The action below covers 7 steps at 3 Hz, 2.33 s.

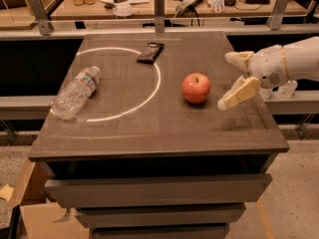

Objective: Move apple near water bottle

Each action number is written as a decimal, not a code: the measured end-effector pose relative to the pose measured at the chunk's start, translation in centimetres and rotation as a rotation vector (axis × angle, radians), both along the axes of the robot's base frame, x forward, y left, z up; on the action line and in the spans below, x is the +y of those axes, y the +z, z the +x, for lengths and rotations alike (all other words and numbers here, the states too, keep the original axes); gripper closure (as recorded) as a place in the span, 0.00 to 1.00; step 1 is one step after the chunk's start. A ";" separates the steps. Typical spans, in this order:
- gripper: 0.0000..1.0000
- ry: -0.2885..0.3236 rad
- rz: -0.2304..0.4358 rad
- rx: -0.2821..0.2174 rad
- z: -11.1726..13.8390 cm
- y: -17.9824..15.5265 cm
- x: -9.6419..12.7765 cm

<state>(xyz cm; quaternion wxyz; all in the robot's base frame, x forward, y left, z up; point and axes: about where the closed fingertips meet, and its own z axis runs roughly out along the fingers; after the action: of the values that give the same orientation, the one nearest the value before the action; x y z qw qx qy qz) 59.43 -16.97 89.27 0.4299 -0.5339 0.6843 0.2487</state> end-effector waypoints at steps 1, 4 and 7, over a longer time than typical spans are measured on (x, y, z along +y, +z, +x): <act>0.00 0.035 0.018 0.021 1.2 -1.5 1.8; 0.60 0.128 0.068 0.029 2.5 -3.1 6.4; 1.00 0.224 0.209 -0.043 3.2 5.2 20.2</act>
Offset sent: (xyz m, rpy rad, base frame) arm 0.0261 0.0603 -0.0374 0.0666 0.0468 0.1213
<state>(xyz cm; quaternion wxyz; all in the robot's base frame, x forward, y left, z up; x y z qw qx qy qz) 62.67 3.21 94.45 0.4673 -0.5646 0.5813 0.3536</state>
